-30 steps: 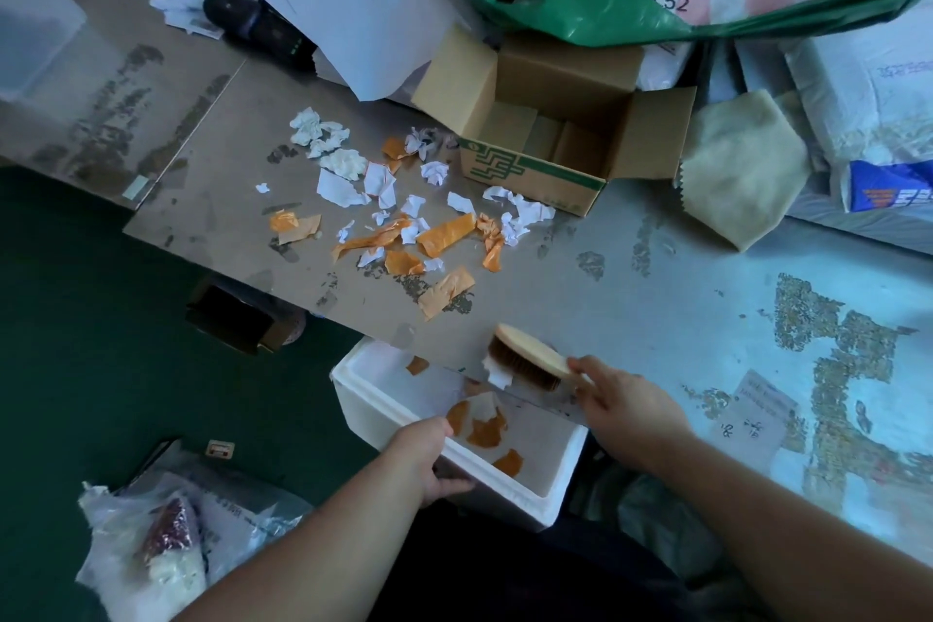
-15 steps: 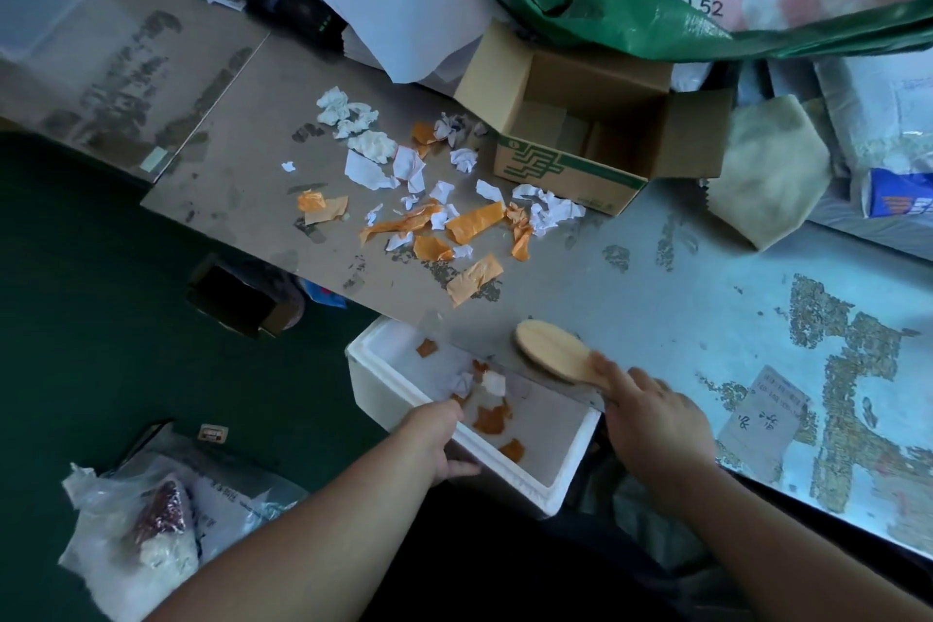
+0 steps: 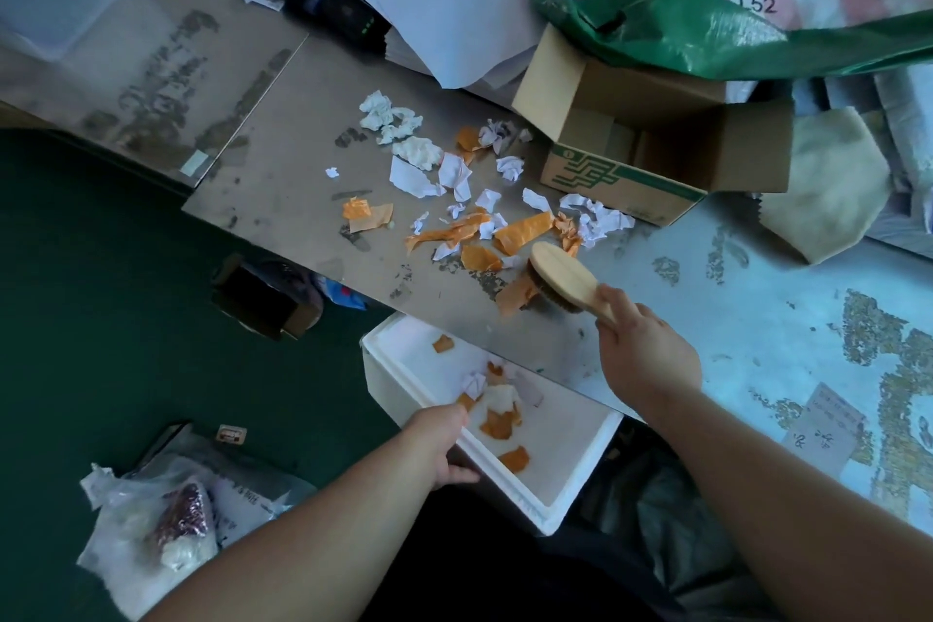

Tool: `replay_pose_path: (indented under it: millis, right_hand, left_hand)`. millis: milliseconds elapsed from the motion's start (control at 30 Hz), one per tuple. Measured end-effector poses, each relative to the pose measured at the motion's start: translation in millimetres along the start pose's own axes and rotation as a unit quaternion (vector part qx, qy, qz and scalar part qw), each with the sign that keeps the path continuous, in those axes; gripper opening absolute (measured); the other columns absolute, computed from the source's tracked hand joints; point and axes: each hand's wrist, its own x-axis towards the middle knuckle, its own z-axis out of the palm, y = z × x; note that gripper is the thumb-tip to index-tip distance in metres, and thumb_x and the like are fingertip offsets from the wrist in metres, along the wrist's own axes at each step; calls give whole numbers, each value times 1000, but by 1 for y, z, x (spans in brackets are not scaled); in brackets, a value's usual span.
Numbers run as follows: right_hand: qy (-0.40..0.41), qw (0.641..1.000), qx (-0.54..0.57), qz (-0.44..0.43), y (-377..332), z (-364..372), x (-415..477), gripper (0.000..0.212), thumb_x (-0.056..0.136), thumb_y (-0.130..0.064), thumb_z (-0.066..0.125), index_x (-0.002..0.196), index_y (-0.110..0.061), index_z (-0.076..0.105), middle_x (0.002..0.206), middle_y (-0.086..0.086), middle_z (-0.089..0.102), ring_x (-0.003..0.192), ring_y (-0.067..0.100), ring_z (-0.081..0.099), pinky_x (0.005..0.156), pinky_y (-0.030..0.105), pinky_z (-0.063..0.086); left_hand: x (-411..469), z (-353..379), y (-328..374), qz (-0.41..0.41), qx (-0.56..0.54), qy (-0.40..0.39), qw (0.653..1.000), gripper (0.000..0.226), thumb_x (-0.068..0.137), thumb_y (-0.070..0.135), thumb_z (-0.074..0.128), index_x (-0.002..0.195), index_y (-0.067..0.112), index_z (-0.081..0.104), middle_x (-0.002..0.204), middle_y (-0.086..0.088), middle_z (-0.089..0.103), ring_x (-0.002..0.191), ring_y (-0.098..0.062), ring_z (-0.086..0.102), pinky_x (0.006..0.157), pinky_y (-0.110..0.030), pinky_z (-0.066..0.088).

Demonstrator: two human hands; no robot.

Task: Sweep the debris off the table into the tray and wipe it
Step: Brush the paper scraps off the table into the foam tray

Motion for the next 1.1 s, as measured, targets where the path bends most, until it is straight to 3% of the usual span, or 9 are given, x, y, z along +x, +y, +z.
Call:
replay_pose_path:
  millis: [200, 333, 500, 633, 733, 933, 1100]
  right_hand:
    - [-25, 999, -18, 19, -13, 6, -19, 41, 98, -33, 41, 137, -47, 38, 109, -3, 66, 93, 29, 63, 69, 37, 50]
    - [-57, 998, -37, -17, -22, 15, -51, 43, 96, -35, 46, 136, -51, 42, 110, -11, 69, 90, 24, 67, 67, 34, 53]
    - [-32, 999, -20, -18, -41, 17, -54, 42, 95, -35, 50, 134, -51, 47, 104, -11, 70, 84, 24, 67, 63, 34, 52]
    - [25, 999, 10, 32, -57, 8, -21, 41, 97, -33, 48, 135, -46, 44, 100, -2, 67, 84, 30, 64, 63, 34, 45]
    - [42, 999, -3, 30, -66, 0, 4, 42, 98, -33, 45, 138, -44, 42, 104, 1, 66, 88, 32, 64, 64, 35, 42]
    - [-10, 998, -57, 28, -82, -1, 14, 44, 99, -30, 41, 139, -46, 39, 114, -1, 66, 98, 31, 64, 69, 36, 48]
    - [-29, 997, -72, -16, -89, 9, -23, 45, 95, -30, 44, 137, -47, 38, 109, -6, 69, 88, 29, 66, 68, 37, 53]
  left_hand:
    - [6, -23, 10, 11, 12, -6, 1000, 11, 99, 17, 54, 106, 12, 61, 108, -14, 67, 100, -32, 64, 76, -57, 63]
    - [6, -33, 18, 21, 21, -10, 999, 25, 98, 17, 54, 121, 10, 59, 120, -15, 65, 109, -33, 64, 56, -49, 63]
    - [2, -46, 27, 32, 17, -23, 999, 11, 100, 14, 49, 99, 12, 60, 107, -13, 67, 105, -31, 64, 80, -57, 61]
    - [0, -59, 33, 34, 29, -27, 999, 13, 100, 12, 48, 95, 13, 61, 98, -10, 67, 88, -26, 63, 79, -56, 59]
    - [1, -70, 37, 34, 39, -27, 998, 13, 99, 12, 50, 102, 12, 62, 101, -10, 67, 88, -25, 62, 78, -55, 59]
    - [-1, -86, 41, 41, 36, -32, 998, 13, 99, 15, 52, 105, 11, 63, 100, -9, 67, 89, -24, 63, 82, -57, 60]
    - [-6, -91, 44, 44, 42, -36, 997, 12, 98, 13, 49, 100, 11, 61, 98, -9, 65, 99, -29, 62, 88, -59, 58]
